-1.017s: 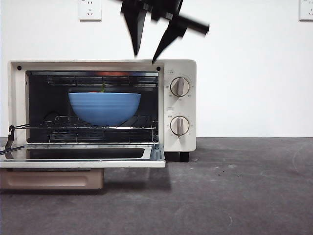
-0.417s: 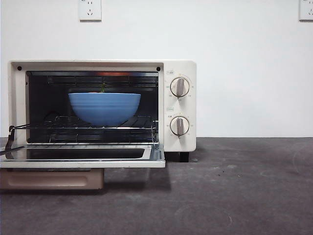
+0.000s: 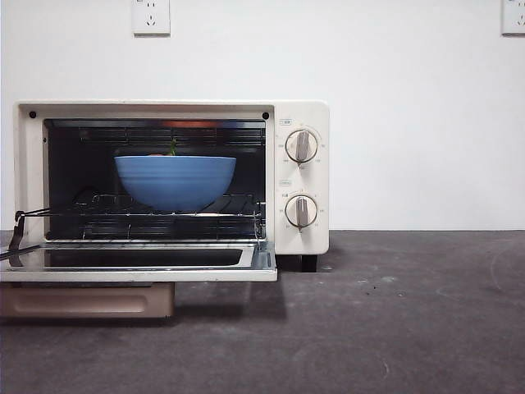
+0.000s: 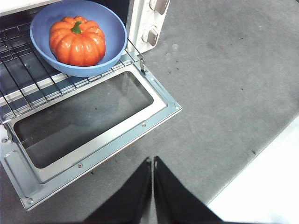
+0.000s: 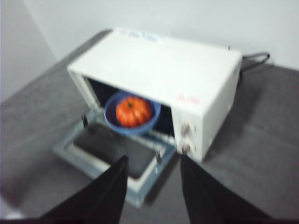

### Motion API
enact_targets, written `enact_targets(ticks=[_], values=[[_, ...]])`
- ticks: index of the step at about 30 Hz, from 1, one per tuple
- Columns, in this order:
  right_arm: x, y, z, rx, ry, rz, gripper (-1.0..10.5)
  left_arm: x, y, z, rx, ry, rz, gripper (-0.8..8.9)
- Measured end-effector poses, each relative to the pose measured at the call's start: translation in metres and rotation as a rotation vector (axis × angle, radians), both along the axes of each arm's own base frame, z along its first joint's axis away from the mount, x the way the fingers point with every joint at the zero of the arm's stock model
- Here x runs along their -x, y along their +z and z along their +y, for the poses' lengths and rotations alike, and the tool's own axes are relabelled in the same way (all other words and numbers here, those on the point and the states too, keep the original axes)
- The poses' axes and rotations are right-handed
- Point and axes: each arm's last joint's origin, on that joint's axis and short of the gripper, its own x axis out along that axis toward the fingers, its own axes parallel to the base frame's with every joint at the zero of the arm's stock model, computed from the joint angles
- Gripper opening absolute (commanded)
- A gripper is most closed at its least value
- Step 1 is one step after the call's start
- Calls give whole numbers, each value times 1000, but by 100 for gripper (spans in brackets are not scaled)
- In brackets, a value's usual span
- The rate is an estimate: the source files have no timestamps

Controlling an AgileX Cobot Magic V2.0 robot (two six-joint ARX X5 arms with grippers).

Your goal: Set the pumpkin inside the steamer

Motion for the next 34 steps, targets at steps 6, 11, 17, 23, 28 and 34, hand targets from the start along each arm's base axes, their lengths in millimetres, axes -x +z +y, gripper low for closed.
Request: enact_targets(ticks=[6,11,17,23,28,34], values=[[13,-54,-10,-14,76,35,182,0,0,0,0,0,0,15],[17,-91,-11,-46,143,54,182,0,0,0,0,0,0,15],[15,-101,-9,-53,147,54,182,0,0,0,0,0,0,15],[15,-100,-9,-58,148,48,182,0,0,0,0,0,0,15],[15,-100,-9,-58,148,48,182,0,0,0,0,0,0,15],[15,-100,-9,-58,148,48,182,0,0,0,0,0,0,15]])
